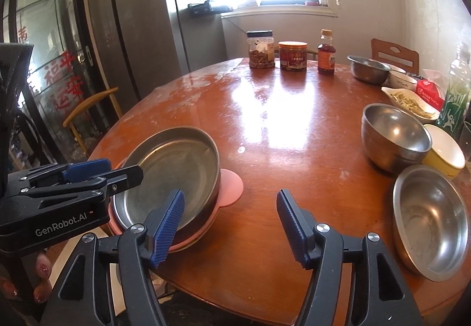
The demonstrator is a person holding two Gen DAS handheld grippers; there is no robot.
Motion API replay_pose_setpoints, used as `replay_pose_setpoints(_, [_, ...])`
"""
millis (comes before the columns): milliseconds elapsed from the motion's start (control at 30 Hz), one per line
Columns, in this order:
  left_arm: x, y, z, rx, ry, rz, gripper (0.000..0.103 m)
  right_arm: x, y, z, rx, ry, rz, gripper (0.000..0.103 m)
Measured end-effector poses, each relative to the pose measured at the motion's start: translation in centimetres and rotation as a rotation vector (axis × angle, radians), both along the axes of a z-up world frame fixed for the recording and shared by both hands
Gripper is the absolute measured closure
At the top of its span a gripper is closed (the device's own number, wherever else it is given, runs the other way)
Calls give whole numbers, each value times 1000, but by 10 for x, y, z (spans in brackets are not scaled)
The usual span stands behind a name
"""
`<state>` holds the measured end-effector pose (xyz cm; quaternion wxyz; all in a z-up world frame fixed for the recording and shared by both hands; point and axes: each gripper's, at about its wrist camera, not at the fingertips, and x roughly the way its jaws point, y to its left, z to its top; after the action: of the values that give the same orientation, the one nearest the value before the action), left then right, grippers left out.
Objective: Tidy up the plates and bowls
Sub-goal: 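Open both grippers and release the metal pan on the stack, then move both grippers from the stack to the large steel bowl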
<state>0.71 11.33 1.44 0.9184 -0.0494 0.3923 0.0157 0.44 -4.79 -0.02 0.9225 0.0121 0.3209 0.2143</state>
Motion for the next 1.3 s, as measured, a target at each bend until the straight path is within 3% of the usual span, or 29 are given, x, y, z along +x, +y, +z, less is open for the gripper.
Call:
replay_pose_setpoints(733, [-11, -46, 13, 28, -19, -57, 49, -21, -48, 18, 41, -63, -74, 29])
replay_pose_setpoints(1300, [1, -114, 23, -4, -32, -200, 47, -26, -125, 30, 84, -114, -231, 28])
